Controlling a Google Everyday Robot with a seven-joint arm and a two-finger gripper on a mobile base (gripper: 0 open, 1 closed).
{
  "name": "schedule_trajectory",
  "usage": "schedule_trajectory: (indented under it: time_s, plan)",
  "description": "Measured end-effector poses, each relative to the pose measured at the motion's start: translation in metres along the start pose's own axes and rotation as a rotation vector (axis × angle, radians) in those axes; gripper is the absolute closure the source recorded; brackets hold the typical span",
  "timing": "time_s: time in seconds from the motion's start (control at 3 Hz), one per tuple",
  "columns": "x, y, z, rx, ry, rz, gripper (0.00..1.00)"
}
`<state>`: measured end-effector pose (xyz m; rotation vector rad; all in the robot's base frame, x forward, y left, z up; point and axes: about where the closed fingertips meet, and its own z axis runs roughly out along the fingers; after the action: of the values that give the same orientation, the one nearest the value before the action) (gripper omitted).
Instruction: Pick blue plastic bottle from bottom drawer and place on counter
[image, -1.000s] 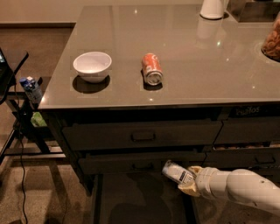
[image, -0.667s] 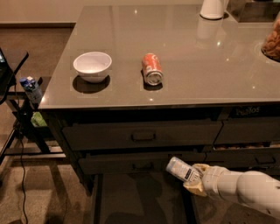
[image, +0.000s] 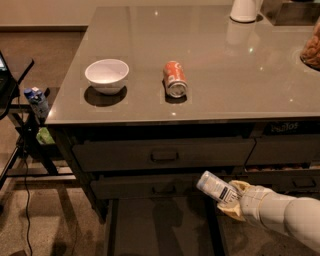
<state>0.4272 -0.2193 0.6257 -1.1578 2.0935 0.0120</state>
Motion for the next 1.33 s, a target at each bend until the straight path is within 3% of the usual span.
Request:
schedule_trajectory:
  time_s: [0.67, 1.33]
  plan:
    - [-0.030, -0.058, -0.063, 0.121, -0.007, -0.020, 1.00]
    - [-0.090, -0.105, -0.143, 0.281, -0.017, -0.101, 1.00]
